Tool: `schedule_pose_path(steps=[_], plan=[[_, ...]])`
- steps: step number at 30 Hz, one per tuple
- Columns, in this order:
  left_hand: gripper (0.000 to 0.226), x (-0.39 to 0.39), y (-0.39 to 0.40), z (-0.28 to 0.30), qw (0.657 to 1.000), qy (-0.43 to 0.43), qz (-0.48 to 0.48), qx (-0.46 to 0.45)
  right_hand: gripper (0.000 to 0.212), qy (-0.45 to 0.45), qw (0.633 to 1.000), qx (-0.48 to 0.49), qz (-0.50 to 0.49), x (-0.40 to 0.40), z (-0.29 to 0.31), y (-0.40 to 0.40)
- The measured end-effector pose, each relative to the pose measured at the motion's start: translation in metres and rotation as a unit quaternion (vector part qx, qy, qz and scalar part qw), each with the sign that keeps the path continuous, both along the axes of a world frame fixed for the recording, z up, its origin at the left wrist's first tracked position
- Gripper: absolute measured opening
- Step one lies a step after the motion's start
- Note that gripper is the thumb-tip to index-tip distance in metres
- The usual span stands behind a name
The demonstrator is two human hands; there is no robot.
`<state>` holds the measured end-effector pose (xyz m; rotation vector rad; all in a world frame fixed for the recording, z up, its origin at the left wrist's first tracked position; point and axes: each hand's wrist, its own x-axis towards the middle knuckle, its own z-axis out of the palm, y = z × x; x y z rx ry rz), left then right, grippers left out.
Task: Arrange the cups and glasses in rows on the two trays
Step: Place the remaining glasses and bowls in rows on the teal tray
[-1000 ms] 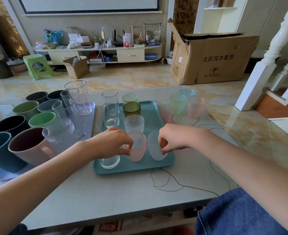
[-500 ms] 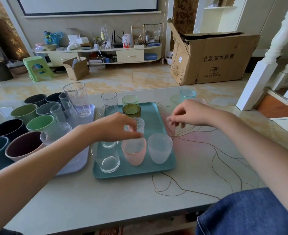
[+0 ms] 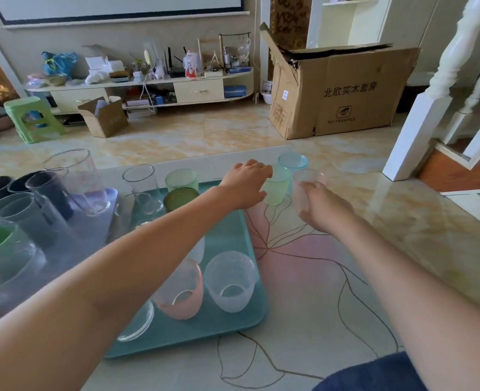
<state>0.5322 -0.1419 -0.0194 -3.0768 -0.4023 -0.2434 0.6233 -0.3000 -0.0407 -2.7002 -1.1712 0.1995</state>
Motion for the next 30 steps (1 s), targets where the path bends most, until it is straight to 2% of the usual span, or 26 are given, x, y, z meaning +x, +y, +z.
schedule_pose_path(steps=[3,7,9,13,16,18,23,30], plan=[[0.044,0.024,0.008,-0.014,0.999,0.027,0.022,-0.003,0.054,-0.024,0.999,0.031,-0.025,0.002,-0.007,0.004],[0.021,0.037,0.016,-0.028,0.999,0.022,0.033,0.000,0.042,-0.073,0.994,0.072,-0.035,0.003,-0.014,0.011],[0.016,0.034,0.018,-0.028,1.000,0.012,0.026,-0.010,0.033,-0.075,0.994,0.073,-0.042,0.005,-0.017,0.013],[0.022,0.005,0.023,-0.007,0.995,0.051,0.005,-0.088,0.023,-0.071,0.993,0.076,-0.051,0.007,-0.019,0.012],[0.030,-0.033,0.023,0.017,0.990,0.041,-0.004,-0.132,0.022,-0.066,0.993,0.083,-0.043,0.005,-0.017,0.012],[0.029,-0.060,0.023,0.028,0.991,0.036,-0.004,-0.132,0.021,-0.062,0.993,0.092,-0.040,0.002,-0.014,0.013],[0.018,-0.106,0.019,0.024,0.987,0.095,-0.008,-0.131,0.021,-0.047,0.994,0.092,-0.020,-0.014,-0.002,0.017],[0.028,-0.122,0.008,0.001,0.982,0.095,0.010,-0.162,0.014,-0.013,0.993,0.117,-0.019,-0.034,0.012,0.031]])
